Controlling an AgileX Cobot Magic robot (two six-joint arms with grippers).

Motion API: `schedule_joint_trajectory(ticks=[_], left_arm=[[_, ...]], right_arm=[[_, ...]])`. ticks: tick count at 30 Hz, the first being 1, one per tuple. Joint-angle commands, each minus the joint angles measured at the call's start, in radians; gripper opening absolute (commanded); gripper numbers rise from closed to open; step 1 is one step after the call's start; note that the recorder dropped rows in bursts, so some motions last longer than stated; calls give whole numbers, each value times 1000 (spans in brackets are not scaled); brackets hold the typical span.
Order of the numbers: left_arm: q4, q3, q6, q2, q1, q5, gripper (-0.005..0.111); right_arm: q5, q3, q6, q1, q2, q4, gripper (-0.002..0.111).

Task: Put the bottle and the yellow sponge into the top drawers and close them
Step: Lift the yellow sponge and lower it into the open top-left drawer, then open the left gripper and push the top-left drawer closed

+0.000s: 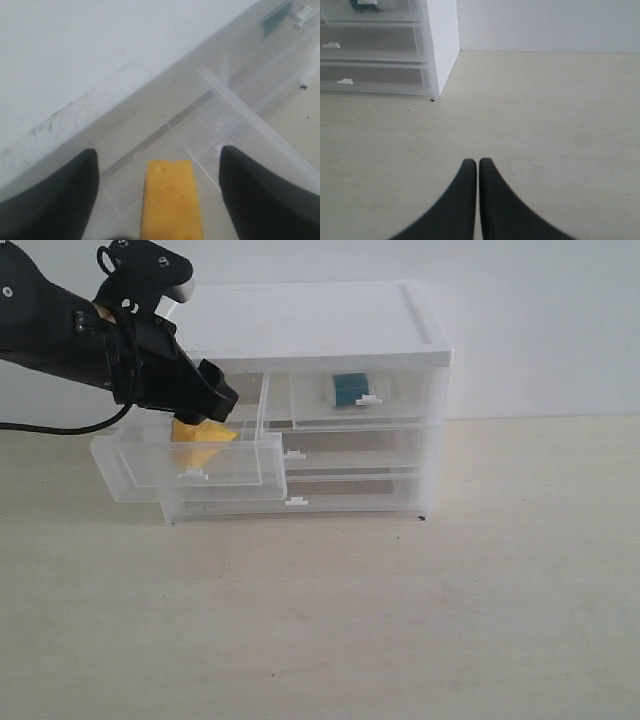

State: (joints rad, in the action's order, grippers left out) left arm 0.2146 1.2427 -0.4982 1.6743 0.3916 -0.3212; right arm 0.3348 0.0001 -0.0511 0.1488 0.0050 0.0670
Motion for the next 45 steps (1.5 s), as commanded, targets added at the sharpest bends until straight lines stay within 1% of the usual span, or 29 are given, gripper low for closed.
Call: schedule_joint_trajectory(ticks=[1, 4, 7, 9, 10, 12, 15, 18, 20, 24, 29, 31, 36, 45], left_arm=[[14, 15, 13, -8, -2, 15, 64], [12, 15, 13, -43, -2, 15, 64], [-25, 15, 13, -103, -2, -23, 64], [-41, 15, 13, -151, -2, -76, 59], [-51, 15, 13, -174, -2, -110, 54], [-54, 15, 13, -214, -2, -178, 38], [-39, 15, 13, -254, -2, -324, 4], [-39, -2, 11, -270, -2, -450, 4], [-26, -24, 11, -275, 2, -498, 4], [63, -88, -4, -291, 6, -501, 4], [66, -144, 1, -302, 50, -503, 4], [67, -162, 13, -302, 62, -483, 4], [43, -200, 12, -295, 60, -386, 4], [33, -200, 12, -230, 60, -296, 4]], right_arm=[[-3, 0, -3, 0, -5, -3, 0], [-3, 0, -3, 0, -5, -3, 0], [-3, 0, 1, 0, -5, -3, 0], [-3, 0, 1, 0, -5, -3, 0], [-3, 0, 1, 0, -5, -3, 0], [-3, 0, 1, 0, -5, -3, 0], [-3, 0, -1, 0, -5, -3, 0], [-3, 0, -1, 0, -5, -3, 0], [-3, 0, 1, 0, -5, -3, 0], [-3, 0, 1, 0, -5, -3, 0], [-3, 0, 1, 0, -5, -3, 0], [-3, 0, 1, 0, -5, -3, 0], [-3, 0, 1, 0, -5, -3, 0], [-3, 0, 1, 0, -5, -3, 0]])
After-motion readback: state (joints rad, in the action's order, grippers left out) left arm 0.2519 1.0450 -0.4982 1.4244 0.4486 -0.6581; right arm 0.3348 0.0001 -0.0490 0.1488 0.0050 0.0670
